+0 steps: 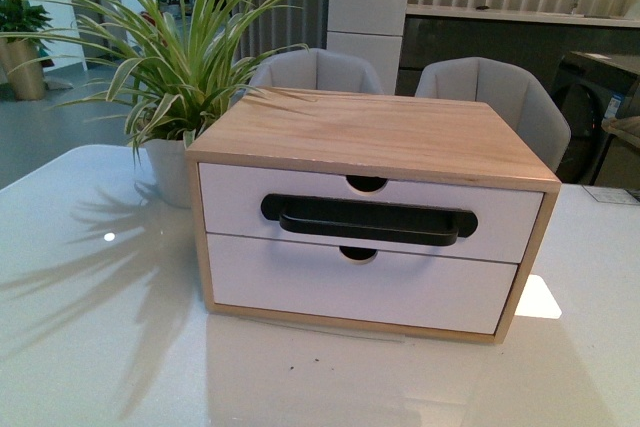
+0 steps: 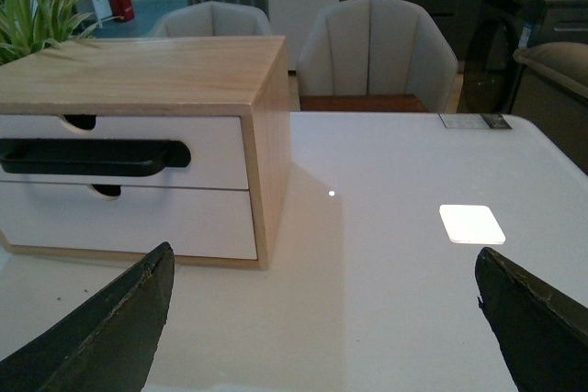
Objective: Pull drawer
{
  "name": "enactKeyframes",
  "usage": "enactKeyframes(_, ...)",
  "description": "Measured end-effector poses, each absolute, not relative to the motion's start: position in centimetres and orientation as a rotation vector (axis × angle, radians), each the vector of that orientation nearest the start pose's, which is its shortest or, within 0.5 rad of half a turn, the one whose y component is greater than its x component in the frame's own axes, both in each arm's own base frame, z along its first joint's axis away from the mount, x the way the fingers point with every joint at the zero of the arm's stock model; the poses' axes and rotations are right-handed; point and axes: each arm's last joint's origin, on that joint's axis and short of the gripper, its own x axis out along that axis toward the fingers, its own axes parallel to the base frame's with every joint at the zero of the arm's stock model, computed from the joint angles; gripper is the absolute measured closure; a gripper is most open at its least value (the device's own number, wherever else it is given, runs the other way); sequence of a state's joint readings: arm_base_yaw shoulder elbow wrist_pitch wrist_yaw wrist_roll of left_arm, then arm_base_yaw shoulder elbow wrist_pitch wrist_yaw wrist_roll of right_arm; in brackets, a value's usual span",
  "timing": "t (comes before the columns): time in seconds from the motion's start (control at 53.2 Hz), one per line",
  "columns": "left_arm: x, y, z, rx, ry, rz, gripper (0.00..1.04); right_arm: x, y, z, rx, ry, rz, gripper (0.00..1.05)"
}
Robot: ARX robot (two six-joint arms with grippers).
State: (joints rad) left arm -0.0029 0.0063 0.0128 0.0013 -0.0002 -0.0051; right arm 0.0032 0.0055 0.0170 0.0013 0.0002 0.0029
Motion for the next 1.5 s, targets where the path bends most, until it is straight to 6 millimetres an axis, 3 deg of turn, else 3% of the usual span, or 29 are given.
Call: enactKeyframes(1.502,9.73,-0.03,16.75,-0.005,-0.008,-0.003,0.07,9.70,0.03,16.90,0.003,-0.013,0.003,0.09)
